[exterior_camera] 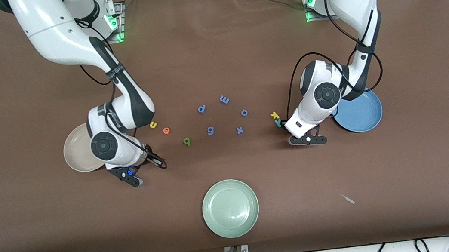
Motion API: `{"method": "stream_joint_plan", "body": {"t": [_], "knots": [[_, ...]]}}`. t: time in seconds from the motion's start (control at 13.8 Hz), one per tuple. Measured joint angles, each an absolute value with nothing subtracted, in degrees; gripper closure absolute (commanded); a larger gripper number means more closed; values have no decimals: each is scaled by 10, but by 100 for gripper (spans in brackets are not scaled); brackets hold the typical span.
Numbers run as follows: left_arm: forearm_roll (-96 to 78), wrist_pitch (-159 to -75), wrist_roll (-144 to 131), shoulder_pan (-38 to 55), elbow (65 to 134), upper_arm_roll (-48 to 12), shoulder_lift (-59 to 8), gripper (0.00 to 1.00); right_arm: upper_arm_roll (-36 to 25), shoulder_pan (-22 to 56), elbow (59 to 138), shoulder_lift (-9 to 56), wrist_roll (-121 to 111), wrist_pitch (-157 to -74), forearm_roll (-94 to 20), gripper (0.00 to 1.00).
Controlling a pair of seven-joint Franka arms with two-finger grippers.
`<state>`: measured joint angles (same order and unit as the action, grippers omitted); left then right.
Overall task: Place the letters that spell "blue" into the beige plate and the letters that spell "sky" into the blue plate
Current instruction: 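Carry the z to the blue plate while the right gripper carries l to white plate, then release both letters and move both grippers back over the letters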
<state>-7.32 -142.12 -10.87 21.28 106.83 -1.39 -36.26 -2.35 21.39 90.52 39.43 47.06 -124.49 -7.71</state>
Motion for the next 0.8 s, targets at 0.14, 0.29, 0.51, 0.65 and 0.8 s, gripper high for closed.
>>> {"method": "stream_joint_plan", "body": {"t": [0.14, 0.29, 0.51, 0.65, 0.8], "knots": [[-73, -1421, -108, 213, 1068, -14, -362, 83, -43, 213, 973, 329, 403, -1239, -76, 100], [-73, -1416, -94, 209, 1068, -10, -355, 83, -73, 211, 1066, 263, 331, -1249, -76, 100], [-73, -1353, -12, 166, 1074, -4, -314, 83, -121, 209, 1181, 190, 231, -1259, -76, 100], [-73, -1334, 62, 117, 1109, -2, -273, 83, -153, 208, 1221, 169, 170, -1265, -76, 100], [-73, -1327, 132, 65, 1173, -1, -229, 79, -192, 207, 1236, 170, 110, -1277, -76, 100]]}}
